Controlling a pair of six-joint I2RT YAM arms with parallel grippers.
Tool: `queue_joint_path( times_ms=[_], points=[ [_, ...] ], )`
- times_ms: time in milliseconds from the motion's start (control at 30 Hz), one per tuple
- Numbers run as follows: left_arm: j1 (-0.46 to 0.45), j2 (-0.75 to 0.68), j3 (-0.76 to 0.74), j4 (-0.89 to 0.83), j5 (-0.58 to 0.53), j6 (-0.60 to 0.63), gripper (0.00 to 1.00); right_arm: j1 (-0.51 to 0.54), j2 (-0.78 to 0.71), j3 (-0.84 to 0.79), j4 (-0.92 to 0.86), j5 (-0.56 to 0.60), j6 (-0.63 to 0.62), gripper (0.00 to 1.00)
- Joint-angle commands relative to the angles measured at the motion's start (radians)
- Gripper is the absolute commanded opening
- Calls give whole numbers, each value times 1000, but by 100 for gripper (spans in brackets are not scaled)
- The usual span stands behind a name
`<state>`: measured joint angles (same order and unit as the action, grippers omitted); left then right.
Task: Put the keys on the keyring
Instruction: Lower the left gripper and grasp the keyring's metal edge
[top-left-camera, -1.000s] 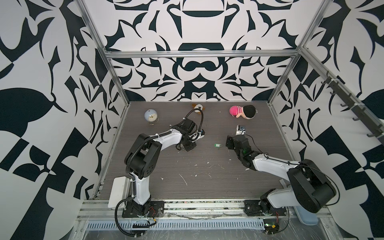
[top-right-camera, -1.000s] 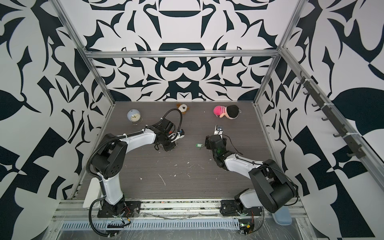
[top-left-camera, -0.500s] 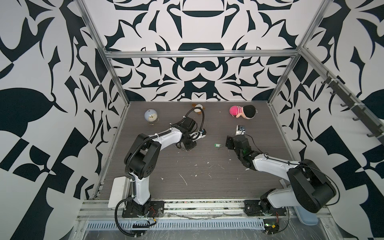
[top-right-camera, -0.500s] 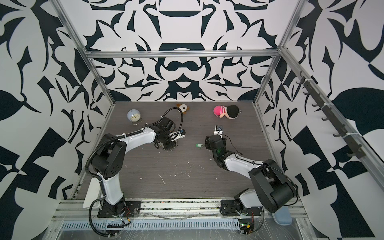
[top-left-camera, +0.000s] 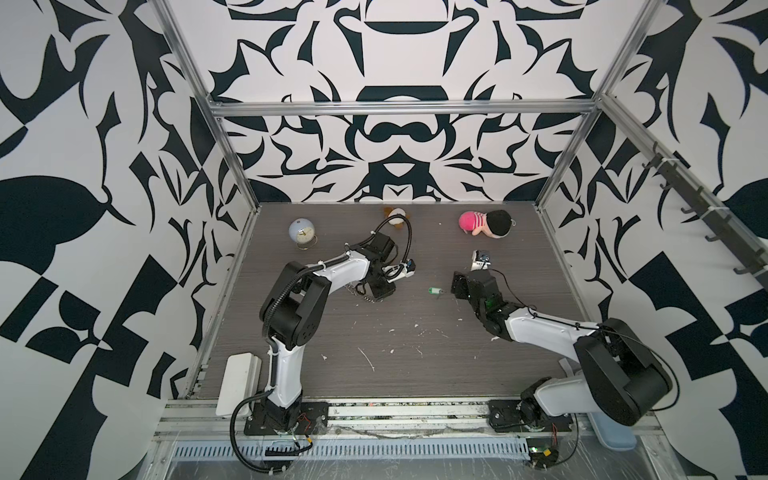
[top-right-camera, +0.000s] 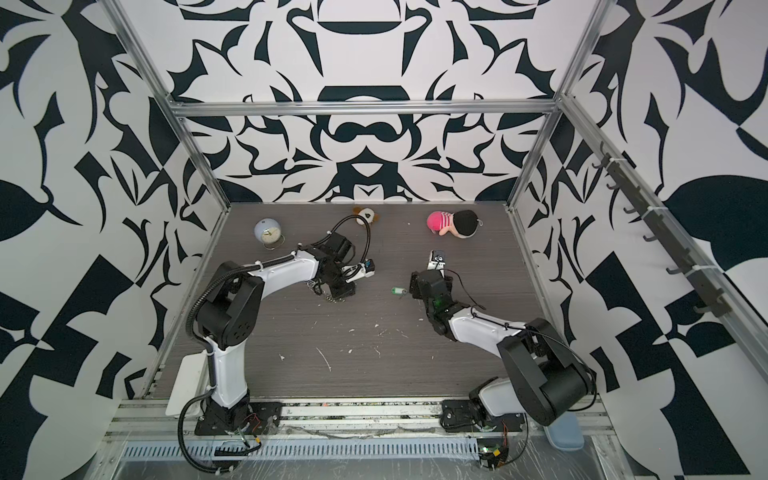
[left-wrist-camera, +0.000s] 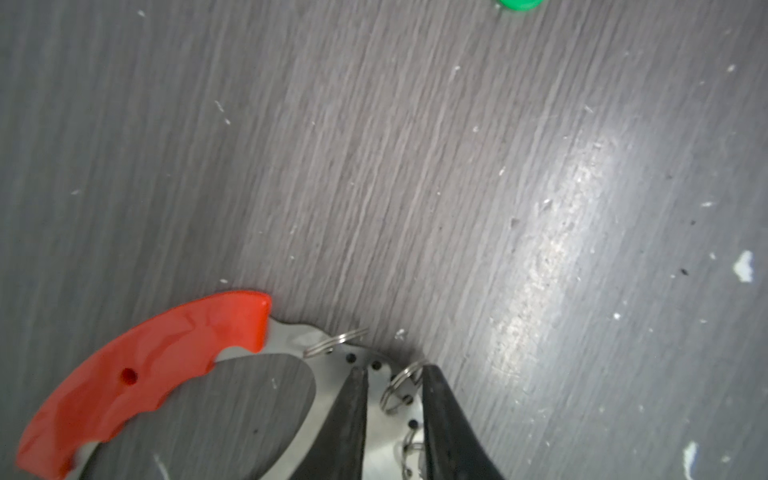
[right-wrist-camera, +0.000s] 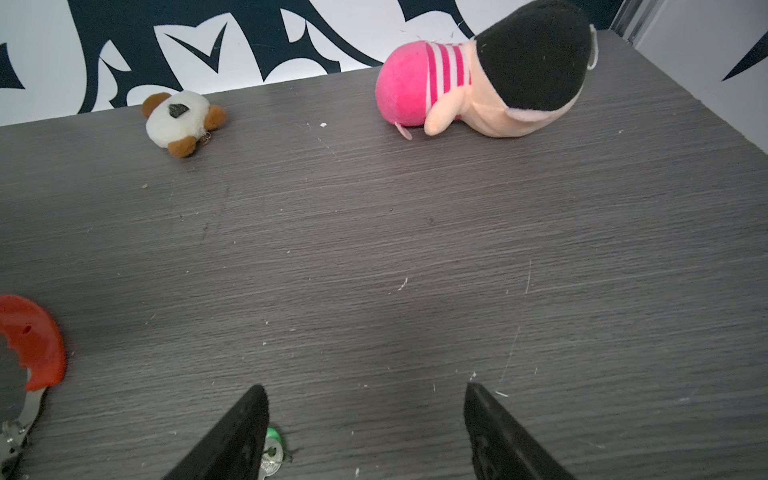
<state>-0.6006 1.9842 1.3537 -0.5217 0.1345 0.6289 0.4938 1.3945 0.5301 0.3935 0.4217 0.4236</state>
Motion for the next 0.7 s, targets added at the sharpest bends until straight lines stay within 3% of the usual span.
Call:
queue_joint_path(
  times_ms=[0,100,433,667],
  points=[
    [-1,14,23,-58,40,18,27,6,1,31,10,2,0,77],
    [-1,22,24,-70,48,17,25,6,3,33,10,2,-2,77],
    [2,7,28,-65,31,9,1,6,7,34,10,6,-5,77],
    [4,-56,31,-43,32,-51,0,6,3,37,8,15,-15,77]
  ],
)
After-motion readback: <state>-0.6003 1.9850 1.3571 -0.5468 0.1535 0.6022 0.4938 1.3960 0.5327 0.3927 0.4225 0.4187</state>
